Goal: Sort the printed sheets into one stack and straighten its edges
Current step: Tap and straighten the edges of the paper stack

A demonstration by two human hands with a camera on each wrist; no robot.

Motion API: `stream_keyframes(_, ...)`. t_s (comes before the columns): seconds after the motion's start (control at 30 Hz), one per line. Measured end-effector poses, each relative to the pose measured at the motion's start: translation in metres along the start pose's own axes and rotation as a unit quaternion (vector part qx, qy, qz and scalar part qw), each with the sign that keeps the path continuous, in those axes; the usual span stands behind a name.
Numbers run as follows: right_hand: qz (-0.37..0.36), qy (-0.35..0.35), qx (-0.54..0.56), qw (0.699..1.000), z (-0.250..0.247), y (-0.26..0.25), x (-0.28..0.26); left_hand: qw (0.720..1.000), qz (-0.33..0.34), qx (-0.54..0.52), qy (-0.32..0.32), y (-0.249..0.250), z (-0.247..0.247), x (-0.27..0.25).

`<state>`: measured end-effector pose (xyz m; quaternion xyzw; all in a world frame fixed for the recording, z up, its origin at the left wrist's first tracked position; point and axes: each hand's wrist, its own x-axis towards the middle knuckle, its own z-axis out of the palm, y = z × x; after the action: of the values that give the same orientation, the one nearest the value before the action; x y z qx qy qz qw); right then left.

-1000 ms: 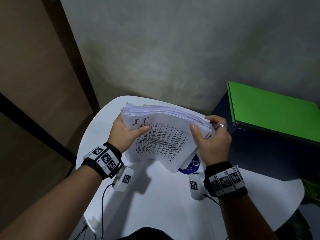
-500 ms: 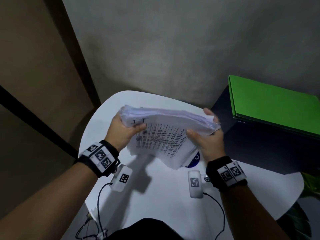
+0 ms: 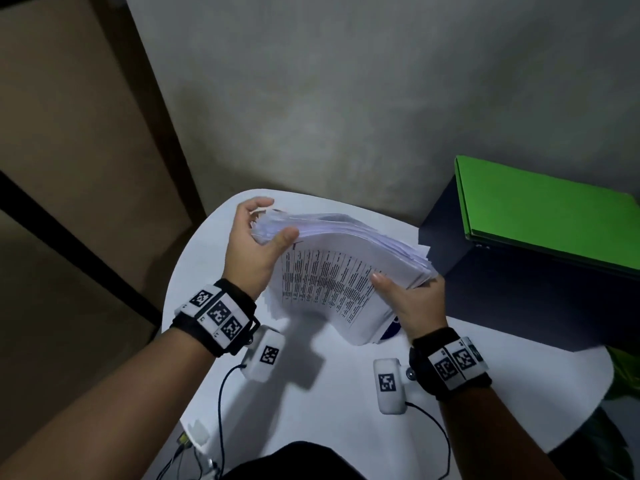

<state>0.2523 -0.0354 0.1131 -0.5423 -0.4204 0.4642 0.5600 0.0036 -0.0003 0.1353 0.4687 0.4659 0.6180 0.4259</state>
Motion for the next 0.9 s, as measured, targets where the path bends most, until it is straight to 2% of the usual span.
stream_keyframes(0.1,0.000,-0.002,-0.015,1.000,0.001,-0.002,-0.004,0.997,0.046,0.032,0.060,0.017,0.012,0.003)
stream_keyframes(0.17,0.002,0.006,-0.018,1.000,0.003,-0.001,-0.006,0.993,0.042,0.058,0.093,0.017,0.016,0.007)
stream_keyframes(0.33,-0.003,0.019,-0.023,1.000,0.007,0.000,-0.004,0.991,0.049,0.048,0.112,0.011,0.015,0.015)
stream_keyframes(0.4,-0.001,0.028,-0.018,0.999,0.009,0.000,-0.003,0.995,0.057,0.037,0.077,0.010,0.011,0.015)
stream_keyframes(0.47,0.000,0.040,-0.016,0.999,0.009,0.001,0.001,0.998,0.059,0.021,-0.002,0.006,0.001,0.015)
stream_keyframes(0.53,0.003,0.049,-0.017,0.999,0.008,0.000,0.004,0.996,0.022,0.017,-0.088,-0.001,-0.014,0.016)
stream_keyframes(0.6,0.006,0.051,-0.015,0.999,0.006,0.001,0.006,0.988,-0.018,0.054,-0.141,-0.006,-0.023,0.015)
stream_keyframes(0.7,0.011,0.045,-0.016,0.999,0.007,0.000,0.007,0.980,-0.011,0.156,-0.125,-0.015,-0.020,0.017)
stream_keyframes(0.83,-0.017,0.058,-0.015,0.998,0.012,-0.009,0.010,0.995,-0.044,0.062,-0.068,-0.013,-0.018,0.016)
stream_keyframes(0.9,-0.044,0.051,-0.025,0.997,0.012,-0.014,0.009,0.995,-0.052,0.031,-0.073,-0.015,-0.022,0.013)
